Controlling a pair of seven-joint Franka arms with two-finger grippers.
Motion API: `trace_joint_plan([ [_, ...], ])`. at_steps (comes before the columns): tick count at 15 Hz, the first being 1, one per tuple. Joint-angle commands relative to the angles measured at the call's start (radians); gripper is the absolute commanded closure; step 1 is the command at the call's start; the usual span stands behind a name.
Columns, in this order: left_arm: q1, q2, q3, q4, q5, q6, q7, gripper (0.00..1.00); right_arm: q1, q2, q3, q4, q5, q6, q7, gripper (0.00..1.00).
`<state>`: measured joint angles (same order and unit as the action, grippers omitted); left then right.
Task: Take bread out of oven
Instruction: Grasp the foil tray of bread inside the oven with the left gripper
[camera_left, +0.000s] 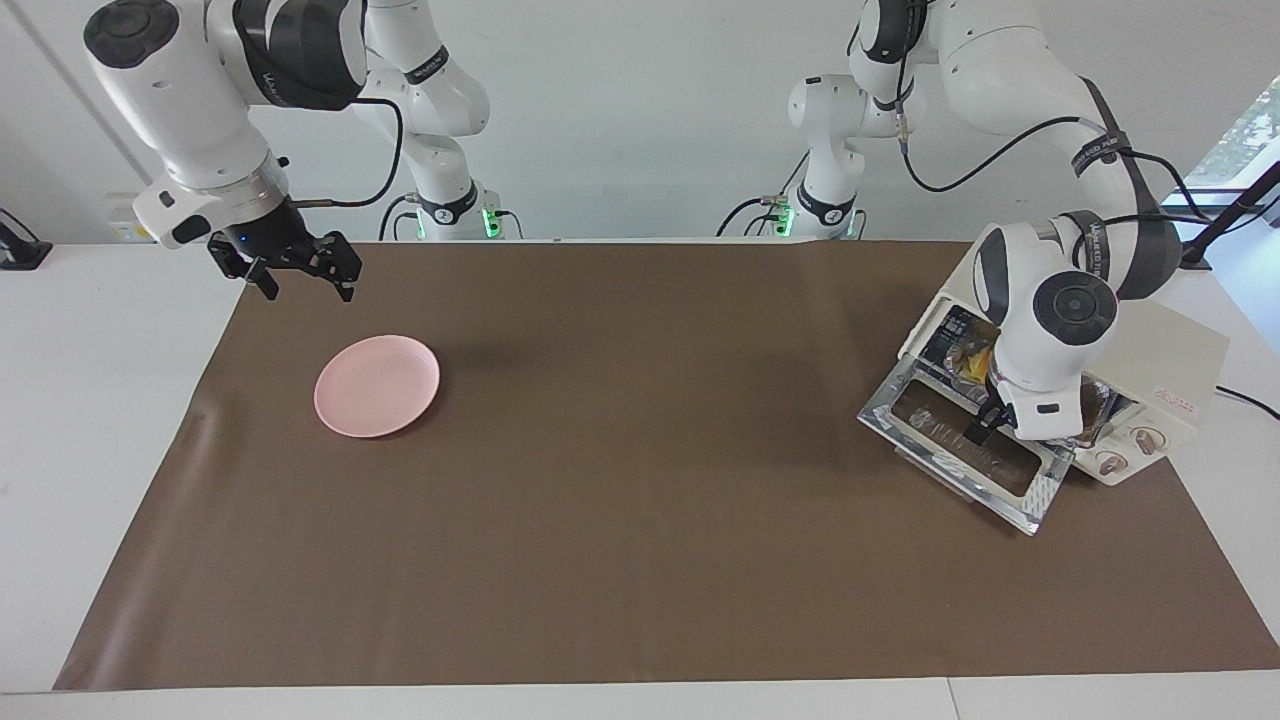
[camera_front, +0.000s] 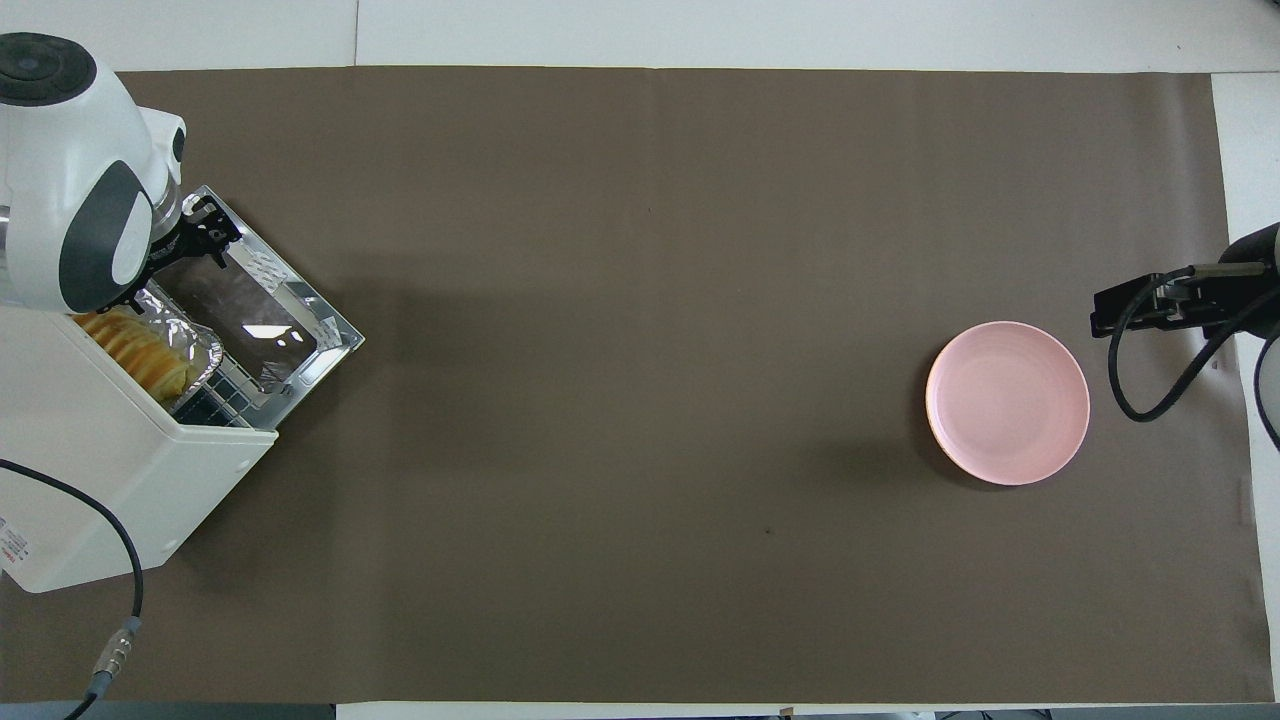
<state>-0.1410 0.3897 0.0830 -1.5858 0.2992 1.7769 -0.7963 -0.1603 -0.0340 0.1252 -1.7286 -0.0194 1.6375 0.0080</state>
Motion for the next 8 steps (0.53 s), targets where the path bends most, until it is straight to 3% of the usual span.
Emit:
trace_joint_plan([
  [1, 0.008, -0.028, -0.003, -0.065, 0.023, 0.044, 0.009, 0.00, -0.007, -0.004, 0.005, -0.006, 0.018, 0.011, -0.017, 0.00],
  [8, 0.014, -0.037, -0.003, -0.105, 0.023, 0.084, 0.003, 0.00, -0.007, -0.004, 0.005, -0.009, 0.019, 0.019, -0.019, 0.00],
])
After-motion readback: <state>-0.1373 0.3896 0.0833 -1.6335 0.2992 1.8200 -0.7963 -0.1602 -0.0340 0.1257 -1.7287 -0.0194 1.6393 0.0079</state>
